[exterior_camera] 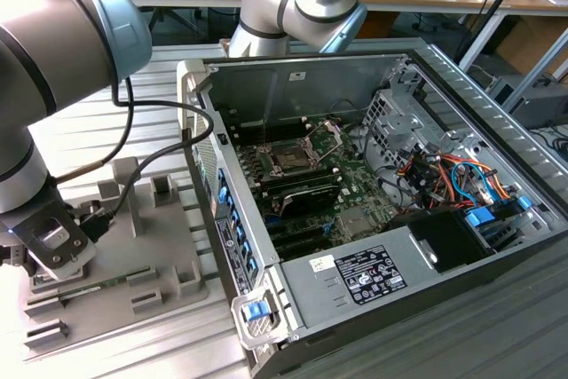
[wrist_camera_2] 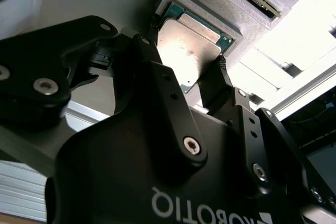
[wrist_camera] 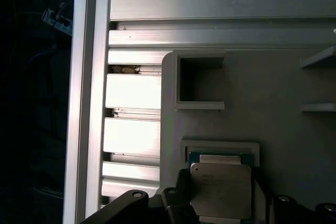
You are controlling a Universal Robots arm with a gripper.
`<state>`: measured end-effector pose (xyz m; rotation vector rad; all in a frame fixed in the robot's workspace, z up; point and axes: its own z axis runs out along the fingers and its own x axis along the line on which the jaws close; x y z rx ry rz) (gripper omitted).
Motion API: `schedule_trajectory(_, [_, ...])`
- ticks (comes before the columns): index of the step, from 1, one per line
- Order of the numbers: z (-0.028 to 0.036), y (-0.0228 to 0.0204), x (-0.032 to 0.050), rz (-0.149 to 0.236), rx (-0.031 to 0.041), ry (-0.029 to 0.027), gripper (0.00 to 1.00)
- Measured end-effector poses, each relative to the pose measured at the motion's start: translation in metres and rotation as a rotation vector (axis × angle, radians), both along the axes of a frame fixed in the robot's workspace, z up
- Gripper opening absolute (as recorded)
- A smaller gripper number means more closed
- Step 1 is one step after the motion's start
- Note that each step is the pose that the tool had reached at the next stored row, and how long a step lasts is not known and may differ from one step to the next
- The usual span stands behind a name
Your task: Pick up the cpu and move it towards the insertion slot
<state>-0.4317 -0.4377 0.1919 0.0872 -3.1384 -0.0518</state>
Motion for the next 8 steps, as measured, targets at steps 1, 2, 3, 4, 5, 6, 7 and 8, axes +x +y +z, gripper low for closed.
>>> schedule_trajectory(1, [0.0014, 0.0000, 0.0000, 0.000, 0.0001, 0.0000, 0.55])
schedule_trajectory(2, [0.0016, 0.0000, 0.0000, 0.000, 0.0000, 0.0000, 0.55])
schedule_trajectory(3, [0.0017, 0.0000, 0.0000, 0.000, 0.0000, 0.0000, 0.55])
schedule_trajectory(4, [0.0019, 0.0000, 0.0000, 0.000, 0.0000, 0.0000, 0.55])
schedule_trajectory(5, [0.0020, 0.0000, 0.0000, 0.000, 0.0000, 0.0000, 0.55])
schedule_trajectory(6, [0.0022, 0.0000, 0.0000, 0.000, 0.0001, -0.0001, 0.55])
schedule_trajectory(7, [0.0024, 0.0000, 0.0000, 0.000, 0.0000, -0.0001, 0.55])
schedule_trajectory(8, [0.0025, 0.0000, 0.0000, 0.000, 0.0000, -0.0001, 0.55])
